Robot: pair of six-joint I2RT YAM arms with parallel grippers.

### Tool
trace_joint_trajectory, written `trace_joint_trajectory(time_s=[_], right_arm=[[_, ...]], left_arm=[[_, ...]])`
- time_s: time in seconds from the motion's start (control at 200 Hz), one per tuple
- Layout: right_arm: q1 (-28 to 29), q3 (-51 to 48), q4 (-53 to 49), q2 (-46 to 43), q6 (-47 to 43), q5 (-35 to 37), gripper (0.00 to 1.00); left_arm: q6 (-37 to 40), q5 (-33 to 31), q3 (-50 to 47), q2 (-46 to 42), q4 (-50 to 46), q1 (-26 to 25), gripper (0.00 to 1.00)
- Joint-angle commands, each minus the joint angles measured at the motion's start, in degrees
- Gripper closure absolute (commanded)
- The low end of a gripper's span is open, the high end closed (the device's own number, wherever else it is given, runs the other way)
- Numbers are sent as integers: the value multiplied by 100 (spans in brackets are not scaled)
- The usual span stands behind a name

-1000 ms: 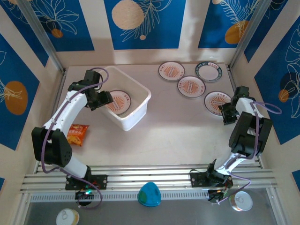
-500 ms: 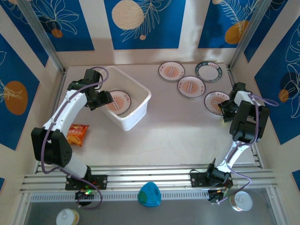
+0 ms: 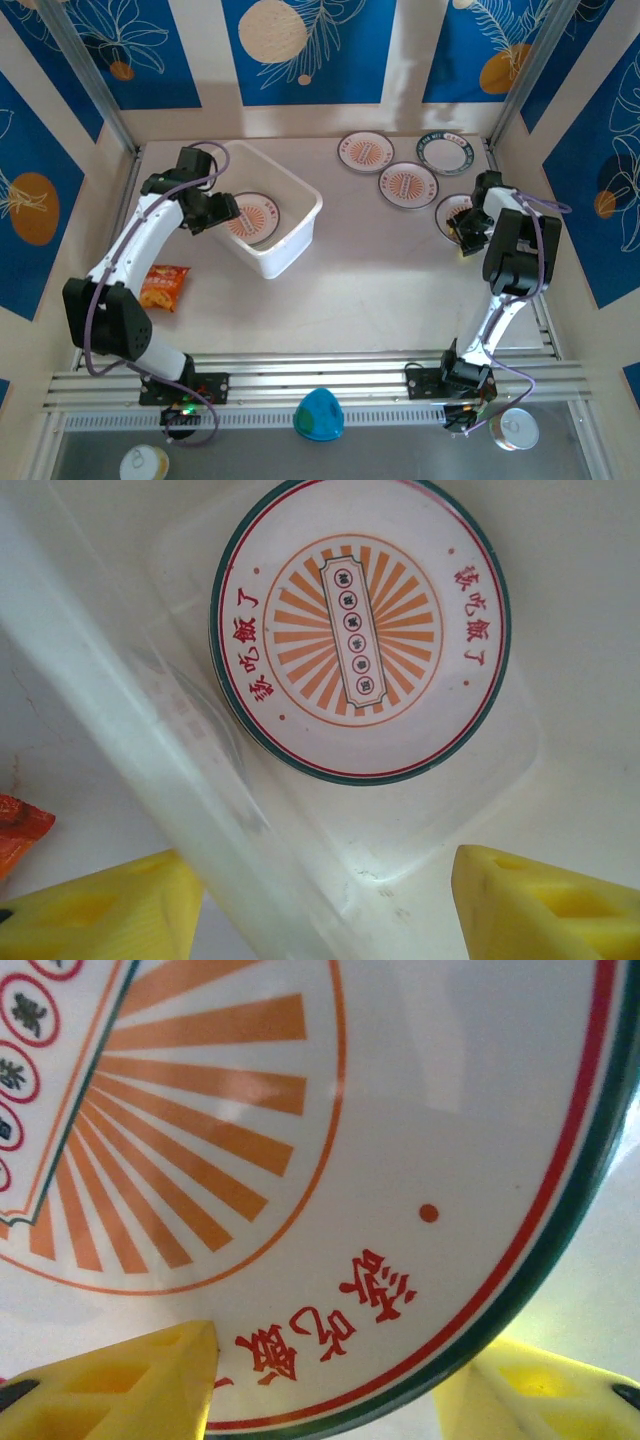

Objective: Place the plates into the plastic bin on the countertop

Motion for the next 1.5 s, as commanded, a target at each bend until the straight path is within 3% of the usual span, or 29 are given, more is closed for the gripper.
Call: trace_joint_trajectory(time_s=[0.0,0.49,0.65,0.785,0.925,1.145,1.495], right_arm=[[200,-122,-190,-270,-150,-387,43],[1703,-856,-350,-1251,598,-364,44],[1814,-942,-364,-1579,665,-325,44],[1575,-744,-567,-1741,424,-186,44],[865,-580,-577,-1706,45,-102,43],[-270,182,-589,-845,-581,7,43],[-577,1093,-935,396,-838,289,41]], left_arm=[[75,-22,-142,-254,48,-71,33],[100,177,-433,-421,410,-70,32],[109,258,-416,-411,481,-72,32],[101,267,-451,-456,530,-73,32],[110,304,-410,-431,554,-68,32],[127,265,-267,-367,474,-73,32],[21,42,-143,-426,246,-107,32]])
